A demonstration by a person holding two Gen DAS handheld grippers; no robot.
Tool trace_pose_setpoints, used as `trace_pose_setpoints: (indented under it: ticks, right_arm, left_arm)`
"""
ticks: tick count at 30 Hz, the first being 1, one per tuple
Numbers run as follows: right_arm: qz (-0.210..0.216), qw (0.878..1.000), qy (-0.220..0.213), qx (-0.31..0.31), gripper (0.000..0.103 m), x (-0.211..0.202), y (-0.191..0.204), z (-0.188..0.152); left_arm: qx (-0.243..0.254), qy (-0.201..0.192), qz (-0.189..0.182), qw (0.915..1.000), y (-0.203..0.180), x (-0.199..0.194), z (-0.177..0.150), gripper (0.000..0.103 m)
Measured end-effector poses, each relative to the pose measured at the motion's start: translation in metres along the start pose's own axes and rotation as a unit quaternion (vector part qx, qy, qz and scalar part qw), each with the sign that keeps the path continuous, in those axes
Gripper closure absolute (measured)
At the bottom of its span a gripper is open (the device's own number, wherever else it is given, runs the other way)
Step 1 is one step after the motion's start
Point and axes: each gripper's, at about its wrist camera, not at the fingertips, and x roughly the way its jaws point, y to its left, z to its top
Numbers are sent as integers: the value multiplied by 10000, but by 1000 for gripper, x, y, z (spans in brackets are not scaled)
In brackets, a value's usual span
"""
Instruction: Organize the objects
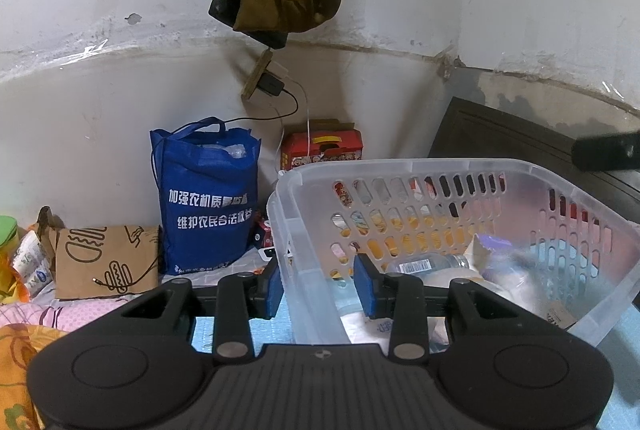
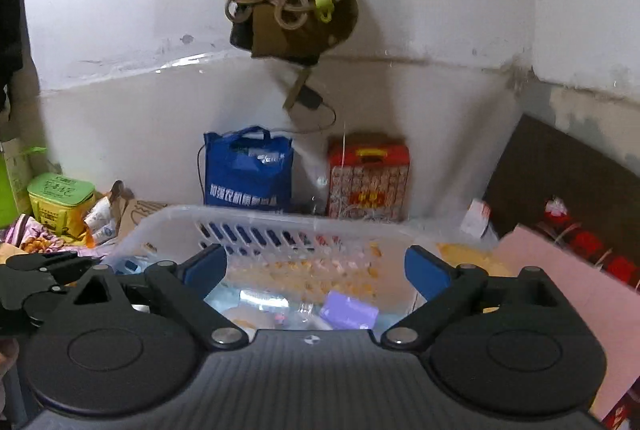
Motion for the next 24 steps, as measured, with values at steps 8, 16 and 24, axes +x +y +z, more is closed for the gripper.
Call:
trace_pose_setpoints:
  ticks: [8, 16, 24]
  right_arm:
    - [76, 9998, 68, 151, 3, -15, -14, -19]
    - [41, 9998, 68, 167, 3, -14, -17, -24]
    - [62, 9993, 90, 370, 2, -16, -23, -32]
  left_arm:
    - [10, -6, 24, 10000, -1, 0, -1, 61]
    - [31, -44, 41, 10000, -1, 0, -3, 60]
    - [-44, -231, 234, 9994, 2, -9, -2, 60]
